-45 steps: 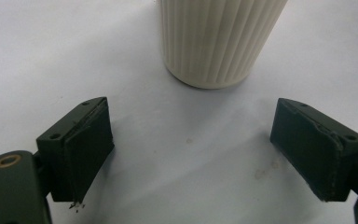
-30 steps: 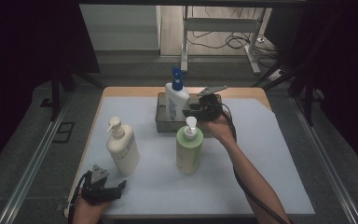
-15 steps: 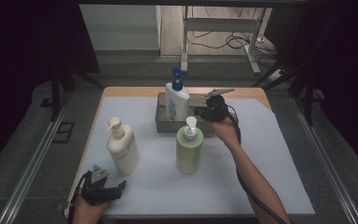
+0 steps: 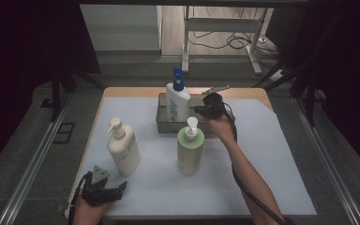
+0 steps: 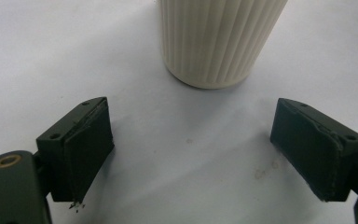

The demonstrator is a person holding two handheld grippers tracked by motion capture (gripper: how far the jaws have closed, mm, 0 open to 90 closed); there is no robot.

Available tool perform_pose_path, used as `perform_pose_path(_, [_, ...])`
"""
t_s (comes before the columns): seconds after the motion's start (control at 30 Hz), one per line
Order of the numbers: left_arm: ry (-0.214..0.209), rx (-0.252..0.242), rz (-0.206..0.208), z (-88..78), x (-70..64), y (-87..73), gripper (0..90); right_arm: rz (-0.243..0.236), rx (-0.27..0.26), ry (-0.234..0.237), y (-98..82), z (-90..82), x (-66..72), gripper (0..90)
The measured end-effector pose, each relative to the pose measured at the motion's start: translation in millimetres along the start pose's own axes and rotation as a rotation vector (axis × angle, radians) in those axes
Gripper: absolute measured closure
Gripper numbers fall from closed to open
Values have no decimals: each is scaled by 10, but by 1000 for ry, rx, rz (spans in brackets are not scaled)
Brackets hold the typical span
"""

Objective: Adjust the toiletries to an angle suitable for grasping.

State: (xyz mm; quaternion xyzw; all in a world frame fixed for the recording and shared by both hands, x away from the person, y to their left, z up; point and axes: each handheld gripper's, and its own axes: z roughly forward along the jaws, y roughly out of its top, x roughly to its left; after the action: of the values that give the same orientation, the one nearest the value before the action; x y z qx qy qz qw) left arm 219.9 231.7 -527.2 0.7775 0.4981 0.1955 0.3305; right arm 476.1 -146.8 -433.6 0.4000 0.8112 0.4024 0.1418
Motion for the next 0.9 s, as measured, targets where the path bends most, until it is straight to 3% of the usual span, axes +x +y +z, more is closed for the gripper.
perform_pose_path(0.43, [0,0,0,0,0,0,124,-28,41,9,24,191,107,900])
perform_pose_path(0.9, [0,0,0,0,0,1,124,-15,41,37,44,233,177,900])
